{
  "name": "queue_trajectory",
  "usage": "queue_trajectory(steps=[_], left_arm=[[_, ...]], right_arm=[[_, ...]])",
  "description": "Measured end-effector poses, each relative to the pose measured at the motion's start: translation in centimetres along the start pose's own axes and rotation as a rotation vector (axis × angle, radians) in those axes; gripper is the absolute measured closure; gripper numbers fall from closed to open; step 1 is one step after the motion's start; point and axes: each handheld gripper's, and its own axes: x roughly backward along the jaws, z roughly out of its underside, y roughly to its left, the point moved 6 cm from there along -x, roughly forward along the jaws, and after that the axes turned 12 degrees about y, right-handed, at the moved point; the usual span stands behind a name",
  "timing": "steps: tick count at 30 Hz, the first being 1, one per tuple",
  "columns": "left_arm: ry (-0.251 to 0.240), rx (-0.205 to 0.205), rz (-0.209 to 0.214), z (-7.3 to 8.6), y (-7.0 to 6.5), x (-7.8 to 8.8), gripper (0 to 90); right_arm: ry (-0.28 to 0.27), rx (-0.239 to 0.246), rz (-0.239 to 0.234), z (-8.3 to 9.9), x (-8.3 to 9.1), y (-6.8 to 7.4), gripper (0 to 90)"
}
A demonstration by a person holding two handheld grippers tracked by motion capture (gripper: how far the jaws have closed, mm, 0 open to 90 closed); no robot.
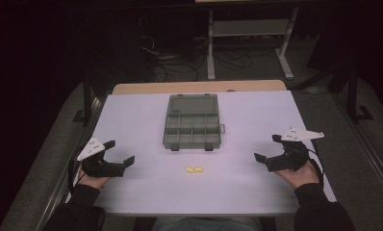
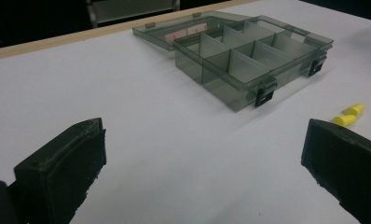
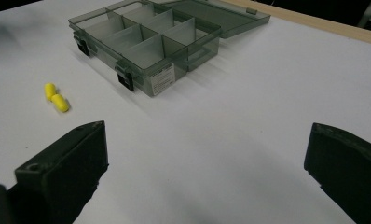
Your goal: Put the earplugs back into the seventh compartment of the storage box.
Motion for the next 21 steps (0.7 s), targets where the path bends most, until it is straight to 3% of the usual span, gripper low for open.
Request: queue_trajectory(steps=[21], left_arm=[[-0.001, -0.016, 0.010, -0.12, -0.26, -0.07, 0.0]], right_arm=[[0.023, 0.000, -0.004, 0.13, -0.18, 0.12, 0.0]])
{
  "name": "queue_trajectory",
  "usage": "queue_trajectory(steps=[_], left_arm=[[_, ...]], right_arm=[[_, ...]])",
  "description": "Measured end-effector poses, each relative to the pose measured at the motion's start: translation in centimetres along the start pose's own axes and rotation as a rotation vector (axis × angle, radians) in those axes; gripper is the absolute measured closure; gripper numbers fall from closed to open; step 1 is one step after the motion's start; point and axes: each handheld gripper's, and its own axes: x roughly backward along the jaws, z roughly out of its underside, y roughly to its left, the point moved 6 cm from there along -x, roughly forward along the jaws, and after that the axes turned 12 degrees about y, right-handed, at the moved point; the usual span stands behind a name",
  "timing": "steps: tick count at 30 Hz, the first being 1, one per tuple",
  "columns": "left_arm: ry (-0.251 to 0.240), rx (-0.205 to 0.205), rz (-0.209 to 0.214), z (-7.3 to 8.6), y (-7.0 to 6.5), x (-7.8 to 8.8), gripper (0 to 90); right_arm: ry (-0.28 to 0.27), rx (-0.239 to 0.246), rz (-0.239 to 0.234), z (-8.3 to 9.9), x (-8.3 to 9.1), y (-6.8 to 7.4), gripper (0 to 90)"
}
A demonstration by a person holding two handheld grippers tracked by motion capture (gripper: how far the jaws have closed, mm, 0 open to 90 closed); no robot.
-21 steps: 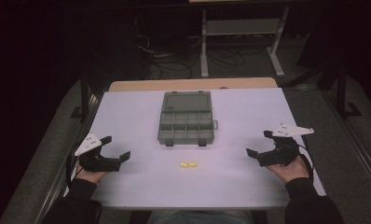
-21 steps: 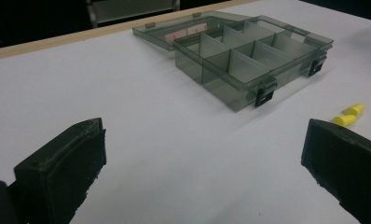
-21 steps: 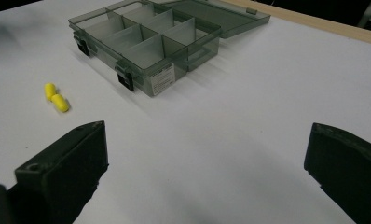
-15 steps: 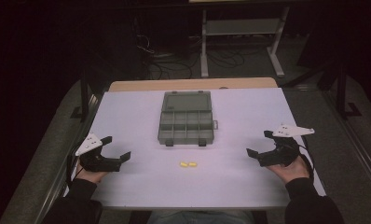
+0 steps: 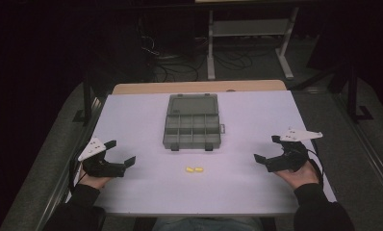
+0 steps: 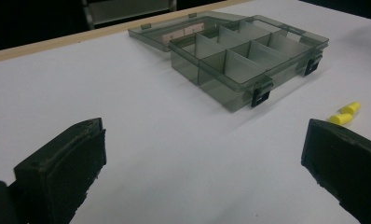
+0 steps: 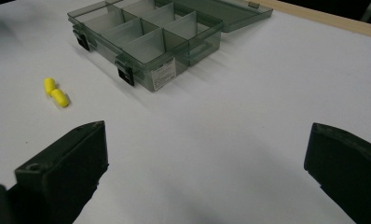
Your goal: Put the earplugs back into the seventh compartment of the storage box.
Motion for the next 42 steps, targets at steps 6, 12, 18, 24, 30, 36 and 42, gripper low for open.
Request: queue_trajectory(steps=[6, 12, 18, 24, 30, 36, 42], left_arm=[[0.003, 0.003, 0.006, 0.1, -0.1, 0.0, 0.0], [0.004, 0.001, 0.008, 0.1, -0.1, 0.0, 0.0], [0.005, 0.002, 0.013, 0.1, -0.1, 0.0, 0.0], [0.007, 0.000, 0.011, 0.1, -0.2, 0.0, 0.0], [0.007, 0.000, 0.011, 0.1, -0.2, 0.0, 0.0], [0.008, -0.001, 0.013, 0.1, -0.2, 0.0, 0.0], [0.009, -0.003, 0.013, 0.1, -0.2, 0.0, 0.0]], right_arm=[[0.002, 0.007, -0.010, -0.3, 0.0, 0.2, 0.0], [0.027, 0.029, -0.021, -0.9, -0.3, 0.7, 0.0], [0.057, 0.064, -0.043, -1.8, -0.5, 1.7, 0.0], [0.060, 0.093, -0.049, -2.9, -0.4, 2.4, 0.0], [0.066, 0.117, -0.065, -4.0, -0.6, 3.1, 0.0], [0.094, 0.144, -0.087, -4.7, -1.3, 4.1, 0.0], [0.112, 0.168, -0.105, -5.2, -2.1, 4.9, 0.0]])
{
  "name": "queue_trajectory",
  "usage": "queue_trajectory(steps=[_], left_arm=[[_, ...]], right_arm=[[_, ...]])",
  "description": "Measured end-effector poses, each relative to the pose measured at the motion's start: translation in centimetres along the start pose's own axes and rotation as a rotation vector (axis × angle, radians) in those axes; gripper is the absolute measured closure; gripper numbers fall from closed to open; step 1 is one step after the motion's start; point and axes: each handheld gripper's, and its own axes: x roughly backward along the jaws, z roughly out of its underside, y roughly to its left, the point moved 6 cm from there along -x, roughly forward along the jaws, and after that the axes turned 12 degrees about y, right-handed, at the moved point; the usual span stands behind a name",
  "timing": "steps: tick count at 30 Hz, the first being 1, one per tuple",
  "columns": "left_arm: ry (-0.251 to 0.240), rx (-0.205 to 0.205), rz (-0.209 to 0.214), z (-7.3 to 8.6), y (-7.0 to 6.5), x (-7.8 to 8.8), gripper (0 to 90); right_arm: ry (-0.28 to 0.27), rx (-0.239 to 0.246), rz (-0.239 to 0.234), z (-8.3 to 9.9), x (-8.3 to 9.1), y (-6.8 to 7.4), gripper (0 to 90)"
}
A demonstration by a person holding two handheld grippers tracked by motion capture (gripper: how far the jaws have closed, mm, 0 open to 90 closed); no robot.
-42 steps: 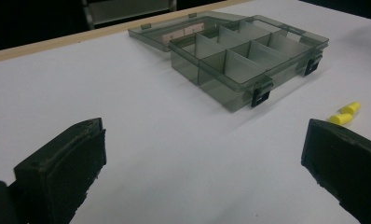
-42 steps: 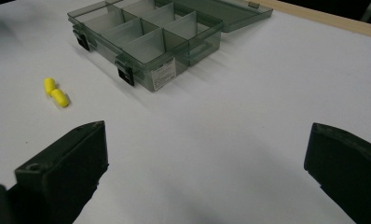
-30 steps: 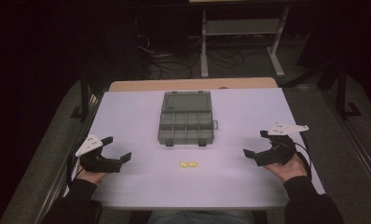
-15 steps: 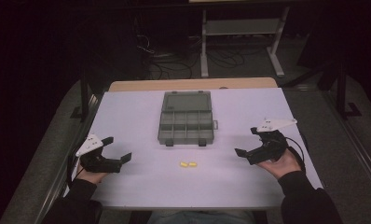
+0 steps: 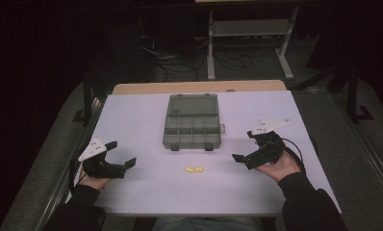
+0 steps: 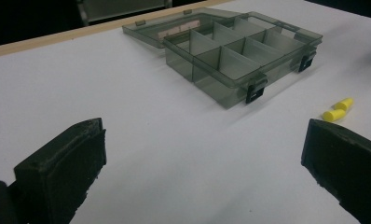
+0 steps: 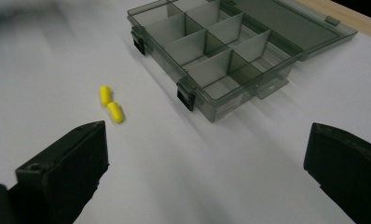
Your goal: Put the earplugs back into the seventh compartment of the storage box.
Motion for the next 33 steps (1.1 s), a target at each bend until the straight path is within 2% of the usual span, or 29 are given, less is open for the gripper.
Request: queue_trajectory(steps=[13, 33], left_arm=[[0.000, -0.001, 0.003, 0.0, 0.0, 0.0, 0.0], [0.001, -0.004, 0.005, 0.0, -0.1, 0.0, 0.0]], right_arm=[[0.033, 0.057, -0.043, -1.8, -1.7, 1.9, 0.0], [0.092, 0.130, -0.096, -3.5, -4.6, 4.3, 0.0]])
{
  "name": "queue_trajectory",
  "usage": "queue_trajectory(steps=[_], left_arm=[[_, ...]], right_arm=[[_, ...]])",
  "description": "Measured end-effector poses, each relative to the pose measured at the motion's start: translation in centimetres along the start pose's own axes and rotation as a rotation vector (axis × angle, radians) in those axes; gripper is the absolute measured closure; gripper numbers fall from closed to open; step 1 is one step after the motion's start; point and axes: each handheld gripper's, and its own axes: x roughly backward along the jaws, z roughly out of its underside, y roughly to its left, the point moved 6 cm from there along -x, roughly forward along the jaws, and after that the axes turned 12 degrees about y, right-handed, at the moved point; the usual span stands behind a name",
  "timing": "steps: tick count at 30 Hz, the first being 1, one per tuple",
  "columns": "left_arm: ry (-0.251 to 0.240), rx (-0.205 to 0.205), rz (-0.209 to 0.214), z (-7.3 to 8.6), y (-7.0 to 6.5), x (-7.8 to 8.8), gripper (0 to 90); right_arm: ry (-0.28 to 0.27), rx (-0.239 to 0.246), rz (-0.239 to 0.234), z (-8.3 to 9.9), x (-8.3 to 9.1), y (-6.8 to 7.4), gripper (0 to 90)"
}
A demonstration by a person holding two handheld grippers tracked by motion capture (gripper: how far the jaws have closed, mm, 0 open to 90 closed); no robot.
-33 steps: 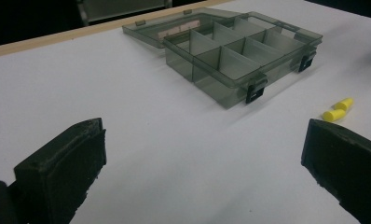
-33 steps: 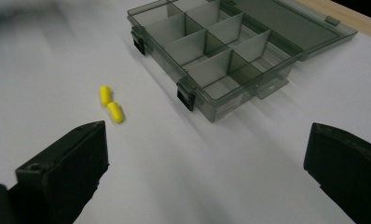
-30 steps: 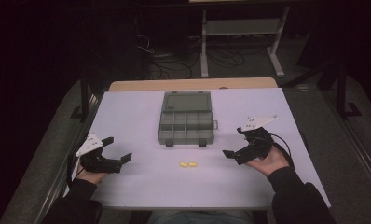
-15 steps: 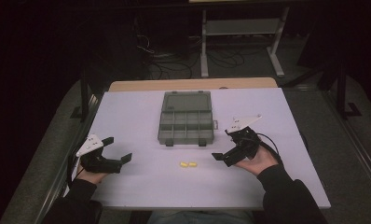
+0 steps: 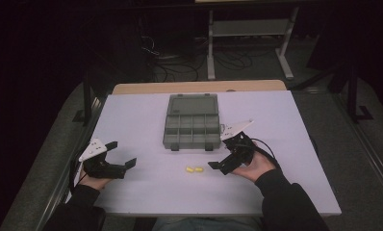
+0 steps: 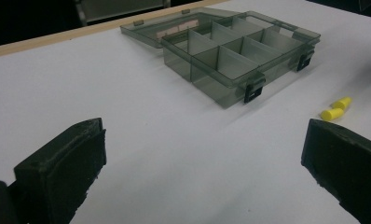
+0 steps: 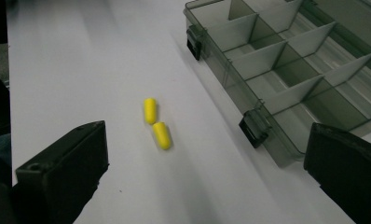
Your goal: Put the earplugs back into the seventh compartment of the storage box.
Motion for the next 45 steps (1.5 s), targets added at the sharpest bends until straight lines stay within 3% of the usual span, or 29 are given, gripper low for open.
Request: queue_trajectory(steps=[25, 33, 41, 45], left_arm=[[-0.001, -0.008, 0.004, 0.0, -0.1, 0.0, 0.0], [-0.002, -0.010, 0.005, 0.0, -0.1, 0.0, 0.0], [-0.001, -0.011, 0.007, 0.0, -0.1, 0.0, 0.0], [-0.001, -0.013, 0.008, 0.0, -0.2, 0.0, 0.0]], right_arm=[[0.091, 0.068, -0.038, -0.8, -3.6, 1.4, 0.0], [0.142, 0.099, -0.050, -0.9, -5.2, 2.1, 0.0], [0.173, 0.105, -0.062, -1.1, -6.4, 2.2, 0.0], [0.201, 0.113, -0.078, -1.1, -7.0, 2.3, 7.8]])
